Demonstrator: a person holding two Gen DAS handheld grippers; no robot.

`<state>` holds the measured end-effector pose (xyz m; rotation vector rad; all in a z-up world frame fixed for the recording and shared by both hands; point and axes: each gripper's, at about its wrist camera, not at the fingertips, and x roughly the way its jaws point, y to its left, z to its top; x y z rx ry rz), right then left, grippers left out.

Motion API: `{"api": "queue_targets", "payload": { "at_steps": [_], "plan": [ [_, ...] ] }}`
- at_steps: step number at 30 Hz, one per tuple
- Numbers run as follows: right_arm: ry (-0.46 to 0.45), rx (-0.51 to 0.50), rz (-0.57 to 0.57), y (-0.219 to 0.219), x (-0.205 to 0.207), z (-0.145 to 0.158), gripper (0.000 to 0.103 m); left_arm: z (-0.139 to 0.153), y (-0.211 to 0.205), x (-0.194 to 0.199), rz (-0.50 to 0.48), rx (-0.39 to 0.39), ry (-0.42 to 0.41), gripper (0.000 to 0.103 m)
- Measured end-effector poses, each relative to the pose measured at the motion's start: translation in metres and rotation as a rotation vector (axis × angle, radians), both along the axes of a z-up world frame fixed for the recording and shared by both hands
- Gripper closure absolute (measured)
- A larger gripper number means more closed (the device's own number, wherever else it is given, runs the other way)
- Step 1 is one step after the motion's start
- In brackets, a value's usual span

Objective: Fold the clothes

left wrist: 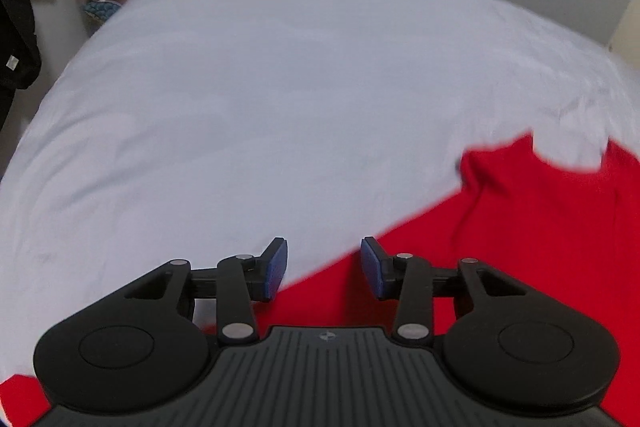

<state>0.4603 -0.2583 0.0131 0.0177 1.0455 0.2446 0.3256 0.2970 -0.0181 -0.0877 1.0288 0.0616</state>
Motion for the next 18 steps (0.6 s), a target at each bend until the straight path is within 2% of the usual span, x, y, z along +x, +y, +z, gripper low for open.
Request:
{"api": "queue_targets", "payload": {
  "at_steps": [1, 2, 3, 4, 6, 8, 15, 18],
  "plan": [
    [0.006, -0.005, -0.010, -0.003, -0.003, 0.000, 0.078, -0.004, -0.003, -0.003, -0.020, 0.024, 0.002, 0.064],
    [0.008, -0.011, -0.012, -0.004, -0.005, 0.000, 0.078, -0.006, -0.006, -0.004, -0.029, 0.038, -0.007, 0.072],
    [0.010, -0.016, -0.014, -0.004, -0.007, 0.000, 0.078, -0.006, -0.008, -0.006, -0.036, 0.041, -0.021, 0.081],
    [0.011, -0.025, -0.013, -0.004, -0.009, 0.000, 0.077, -0.006, -0.009, -0.007, -0.040, 0.036, -0.035, 0.101],
    [0.018, -0.034, -0.006, -0.003, -0.011, 0.000, 0.077, -0.003, -0.011, -0.009, -0.050, 0.033, -0.065, 0.102],
    [0.019, -0.051, 0.001, -0.001, -0.014, 0.000, 0.077, 0.000, -0.009, -0.015, -0.044, 0.064, -0.091, 0.102],
    [0.036, -0.077, -0.038, -0.004, -0.018, -0.003, 0.076, 0.000, 0.012, -0.025, 0.079, 0.042, -0.053, 0.100],
    [0.034, -0.072, -0.059, -0.008, -0.022, -0.001, 0.075, 0.001, 0.015, -0.024, 0.146, 0.030, -0.042, 0.093]
  ]
}}
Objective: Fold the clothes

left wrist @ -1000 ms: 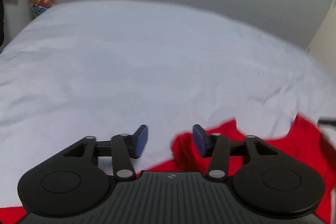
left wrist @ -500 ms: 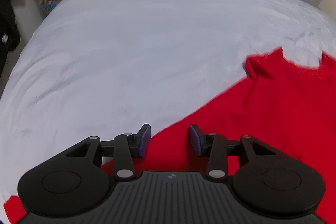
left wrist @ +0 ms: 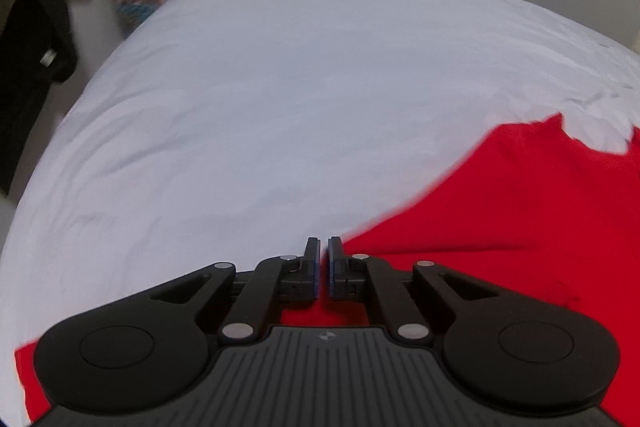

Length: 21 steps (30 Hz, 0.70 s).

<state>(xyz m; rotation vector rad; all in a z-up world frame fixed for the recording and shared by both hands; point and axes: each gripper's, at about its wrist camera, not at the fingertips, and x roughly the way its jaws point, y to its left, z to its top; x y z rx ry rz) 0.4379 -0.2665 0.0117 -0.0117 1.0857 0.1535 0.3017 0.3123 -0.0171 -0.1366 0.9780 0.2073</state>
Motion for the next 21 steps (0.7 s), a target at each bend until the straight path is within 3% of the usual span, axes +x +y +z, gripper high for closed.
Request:
{"api": "queue_targets", "payload": {
  "at_steps": [2, 3, 7, 11, 15, 18, 21],
  "plan": [
    [0.003, 0.016, -0.005, -0.003, -0.003, 0.003, 0.074, 0.006, 0.006, -0.004, 0.022, -0.031, -0.028, 0.074],
    [0.005, 0.028, -0.003, -0.007, -0.007, 0.006, 0.071, 0.011, 0.010, -0.009, 0.033, -0.025, -0.041, 0.071],
    [0.002, 0.013, -0.021, -0.027, -0.021, 0.015, 0.068, 0.025, 0.030, -0.028, 0.066, 0.036, -0.043, 0.070],
    [-0.005, 0.016, -0.097, -0.056, -0.038, 0.020, 0.067, 0.033, 0.057, -0.051, 0.109, 0.105, -0.009, 0.061],
    [0.006, 0.014, -0.155, -0.085, -0.069, 0.026, 0.067, 0.034, 0.099, -0.077, 0.251, 0.095, 0.026, 0.059],
    [0.023, 0.027, -0.189, -0.099, -0.089, 0.028, 0.067, 0.026, 0.132, -0.095, 0.363, 0.105, 0.105, 0.058],
    [0.036, 0.033, -0.201, -0.103, -0.102, 0.030, 0.065, 0.017, 0.150, -0.109, 0.420, 0.090, 0.138, 0.058]
  ]
}}
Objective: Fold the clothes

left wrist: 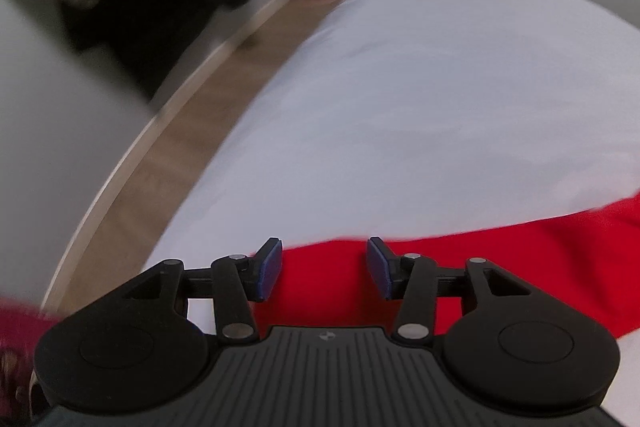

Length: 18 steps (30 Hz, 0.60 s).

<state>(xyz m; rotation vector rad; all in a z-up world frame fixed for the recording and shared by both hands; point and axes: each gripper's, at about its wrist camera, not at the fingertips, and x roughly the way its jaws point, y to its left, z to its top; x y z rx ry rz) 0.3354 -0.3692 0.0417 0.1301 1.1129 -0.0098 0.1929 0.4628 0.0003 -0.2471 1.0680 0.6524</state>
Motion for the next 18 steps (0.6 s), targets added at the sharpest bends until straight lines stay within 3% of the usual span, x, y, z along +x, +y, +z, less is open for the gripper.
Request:
{"api": "queue_targets", "payload": {
  "at_steps": [6, 7, 8, 9, 11, 18],
  "plan": [
    [0.031, 0.006, 0.004, 0.014, -0.012, -0.001, 0.065, -0.022, 0.024, -0.009, 0.068, -0.093, 0.011, 0.056],
    [0.033, 0.011, 0.010, 0.019, -0.011, -0.001, 0.065, -0.024, 0.025, -0.010, 0.075, -0.100, -0.009, 0.060],
    [0.034, 0.012, 0.014, 0.021, -0.011, 0.000, 0.065, -0.024, 0.026, -0.012, 0.074, -0.117, -0.037, 0.072],
    [0.034, 0.014, 0.023, 0.026, -0.010, 0.001, 0.065, -0.025, 0.026, -0.014, 0.071, -0.125, -0.046, 0.077],
    [0.035, 0.013, 0.044, 0.036, -0.008, 0.000, 0.065, -0.023, 0.024, -0.015, 0.050, -0.126, -0.055, 0.101],
    [0.071, -0.061, -0.003, 0.051, 0.000, -0.017, 0.065, -0.017, 0.015, -0.027, 0.097, -0.094, 0.064, 0.101]
  ]
}}
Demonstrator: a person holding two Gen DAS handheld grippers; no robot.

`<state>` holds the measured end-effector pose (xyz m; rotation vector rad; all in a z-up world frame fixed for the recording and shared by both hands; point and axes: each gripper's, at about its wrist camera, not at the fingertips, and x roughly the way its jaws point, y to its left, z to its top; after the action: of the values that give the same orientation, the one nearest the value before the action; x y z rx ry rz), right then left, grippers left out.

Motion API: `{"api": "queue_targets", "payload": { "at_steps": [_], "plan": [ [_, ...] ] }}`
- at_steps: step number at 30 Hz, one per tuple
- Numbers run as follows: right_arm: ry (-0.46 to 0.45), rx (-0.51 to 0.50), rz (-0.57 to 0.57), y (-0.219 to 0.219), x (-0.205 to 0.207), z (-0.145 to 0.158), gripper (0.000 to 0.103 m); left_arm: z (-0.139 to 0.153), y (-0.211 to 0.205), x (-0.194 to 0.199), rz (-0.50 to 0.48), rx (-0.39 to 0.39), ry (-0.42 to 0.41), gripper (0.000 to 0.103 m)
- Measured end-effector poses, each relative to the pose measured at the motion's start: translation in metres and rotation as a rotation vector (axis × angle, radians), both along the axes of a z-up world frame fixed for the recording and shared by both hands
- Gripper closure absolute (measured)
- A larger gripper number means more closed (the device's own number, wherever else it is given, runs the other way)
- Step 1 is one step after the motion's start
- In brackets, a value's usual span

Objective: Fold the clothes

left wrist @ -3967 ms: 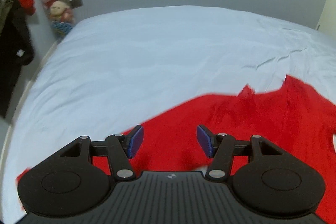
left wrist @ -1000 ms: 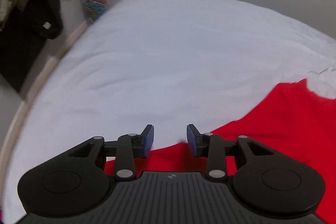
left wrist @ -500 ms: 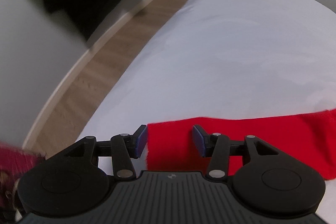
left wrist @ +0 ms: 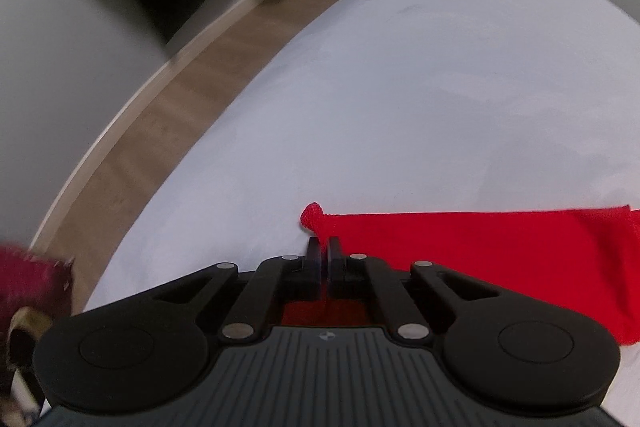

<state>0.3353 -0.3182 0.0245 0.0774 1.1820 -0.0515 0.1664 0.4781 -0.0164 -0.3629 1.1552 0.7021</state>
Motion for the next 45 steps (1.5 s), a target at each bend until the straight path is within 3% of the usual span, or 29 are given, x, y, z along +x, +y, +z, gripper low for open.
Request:
{"api": "queue_targets", "payload": {
  "at_steps": [2, 8, 11, 12, 14, 15, 21, 26, 31, 36, 45],
  "plan": [
    [-0.002, -0.005, -0.053, -0.007, 0.000, -0.005, 0.064, 0.003, 0.003, -0.008, 0.004, 0.023, 0.044, 0.101],
    [-0.038, 0.072, -0.189, -0.043, -0.009, -0.013, 0.064, -0.003, 0.002, -0.020, 0.004, -0.026, 0.108, 0.101],
    [-0.042, 0.075, -0.188, -0.046, -0.012, -0.012, 0.064, -0.004, -0.007, -0.017, -0.028, 0.026, 0.119, 0.098],
    [-0.045, 0.063, -0.182, -0.046, -0.014, -0.009, 0.064, -0.001, -0.008, -0.017, -0.022, 0.028, 0.104, 0.095],
    [-0.043, 0.052, -0.178, -0.044, -0.015, -0.005, 0.063, 0.006, -0.010, -0.017, -0.006, 0.028, 0.075, 0.074],
    [-0.043, 0.048, -0.172, -0.044, -0.017, -0.001, 0.062, 0.012, -0.011, -0.018, 0.006, 0.030, 0.059, 0.070],
    [-0.058, 0.113, -0.135, -0.037, -0.035, 0.027, 0.057, 0.073, -0.045, -0.020, -0.044, 0.065, -0.091, 0.063],
    [-0.068, 0.170, -0.053, -0.022, -0.060, 0.060, 0.042, 0.129, -0.096, -0.036, -0.178, 0.113, -0.149, 0.062],
    [-0.085, 0.194, 0.081, -0.004, -0.100, 0.101, 0.032, 0.188, -0.147, -0.079, -0.295, 0.168, -0.177, 0.060],
    [-0.068, 0.163, 0.218, 0.010, -0.140, 0.122, 0.030, 0.225, -0.194, -0.126, -0.378, 0.218, -0.173, 0.054],
    [-0.010, 0.151, 0.354, 0.031, -0.223, 0.134, 0.030, 0.235, -0.258, -0.205, -0.513, 0.264, -0.069, 0.053]
  ]
}}
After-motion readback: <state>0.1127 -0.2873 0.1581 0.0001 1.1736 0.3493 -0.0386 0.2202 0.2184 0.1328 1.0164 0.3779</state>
